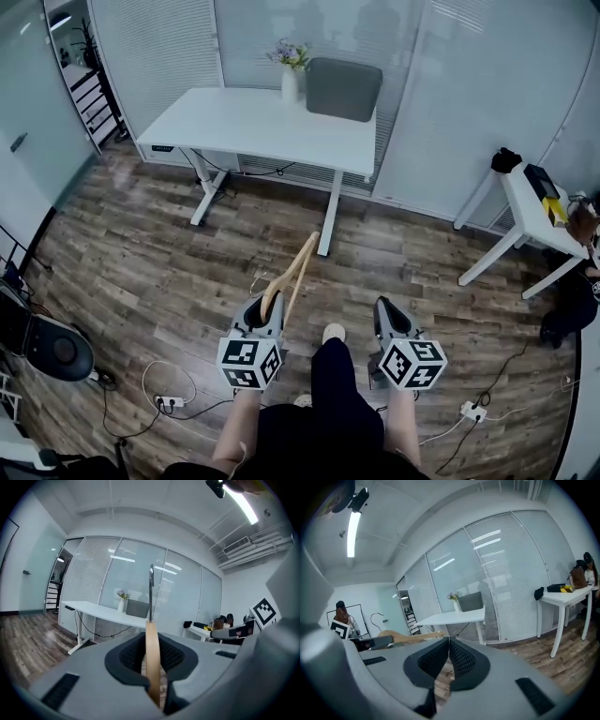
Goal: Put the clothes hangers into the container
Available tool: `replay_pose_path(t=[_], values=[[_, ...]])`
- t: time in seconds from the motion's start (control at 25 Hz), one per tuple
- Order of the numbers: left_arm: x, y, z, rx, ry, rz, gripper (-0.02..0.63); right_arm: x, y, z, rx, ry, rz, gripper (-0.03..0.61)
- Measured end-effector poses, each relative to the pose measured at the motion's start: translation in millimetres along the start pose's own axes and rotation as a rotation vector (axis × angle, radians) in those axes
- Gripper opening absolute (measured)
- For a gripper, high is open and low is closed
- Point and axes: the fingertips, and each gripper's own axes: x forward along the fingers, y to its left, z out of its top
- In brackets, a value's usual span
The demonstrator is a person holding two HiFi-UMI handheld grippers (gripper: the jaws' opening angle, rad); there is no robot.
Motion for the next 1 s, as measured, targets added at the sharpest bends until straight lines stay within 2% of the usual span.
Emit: replay_pose_path(t=[0.36, 1.0], values=[[45.1, 5.5, 1.8, 0.012, 0.008, 0.023, 0.06, 43.8, -33.4, 12.4, 0.022, -0.004, 0.01, 0.029], [181.0, 14.8, 38.8, 0.015, -0.007, 0.049, 0.06, 158.4, -101.3, 74.4, 0.011, 0.007, 0.06, 0.029]])
